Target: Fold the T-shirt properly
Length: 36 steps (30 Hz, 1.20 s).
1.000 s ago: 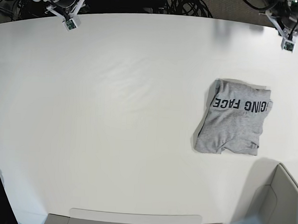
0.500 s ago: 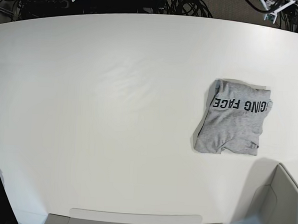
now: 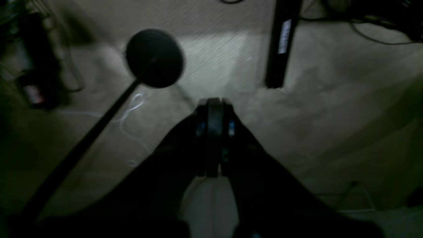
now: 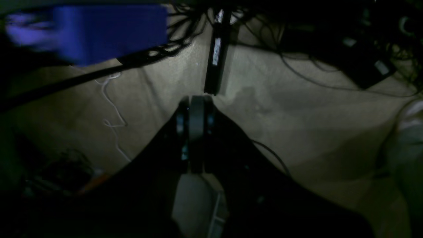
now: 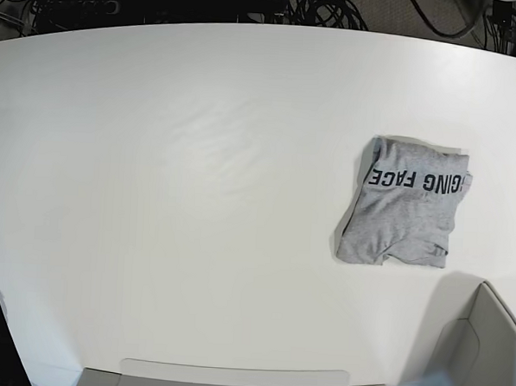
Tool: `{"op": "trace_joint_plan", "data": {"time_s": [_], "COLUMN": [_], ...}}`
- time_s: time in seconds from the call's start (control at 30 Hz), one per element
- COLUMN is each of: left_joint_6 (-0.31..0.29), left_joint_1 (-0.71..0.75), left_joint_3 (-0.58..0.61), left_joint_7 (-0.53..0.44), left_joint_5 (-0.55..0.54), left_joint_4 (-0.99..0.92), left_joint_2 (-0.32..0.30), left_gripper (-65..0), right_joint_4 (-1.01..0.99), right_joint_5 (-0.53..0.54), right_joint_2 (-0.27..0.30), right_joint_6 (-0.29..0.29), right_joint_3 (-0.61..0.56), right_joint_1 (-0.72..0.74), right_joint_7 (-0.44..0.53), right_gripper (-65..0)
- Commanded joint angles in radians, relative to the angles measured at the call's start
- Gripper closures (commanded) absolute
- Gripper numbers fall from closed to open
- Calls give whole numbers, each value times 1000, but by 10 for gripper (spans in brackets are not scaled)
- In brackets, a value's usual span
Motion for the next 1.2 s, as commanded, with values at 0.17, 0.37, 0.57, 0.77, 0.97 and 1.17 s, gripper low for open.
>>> {"op": "trace_joint_plan", "data": {"time_s": [0.17,0.37,0.57,0.77,0.97,1.17], "left_joint_6": [-1,-1,145,404,477,478], "left_joint_1": [-138,-310,-396,-408,-429,-468], "left_joint_3": [1,2,-1,-4,-4,-2], "left_joint_7": [-145,-320,-404,-403,-403,-403], "left_joint_5": [56,148,156,156,156,156], "left_joint_4": [-365,-787,-964,-964,-964,-964], "left_joint_2": [-78,-173,-190,-182,-167,-157], "left_gripper": [0,0,0,0,0,0], "right_joint_4": [-228,-594,-1097,-1491,-1528,-1528], "right_joint_5": [-83,-187,-303,-368,-368,-373], "right_joint_2": [2,0,112,243,260,224], "right_joint_6": [0,-73,-92,-93,-93,-93], "right_joint_3": [6,62,210,305,301,298], "right_joint_1": [126,291,523,678,695,696], "right_joint_7": [96,282,498,688,717,717], "right_gripper": [0,0,0,0,0,0]}}
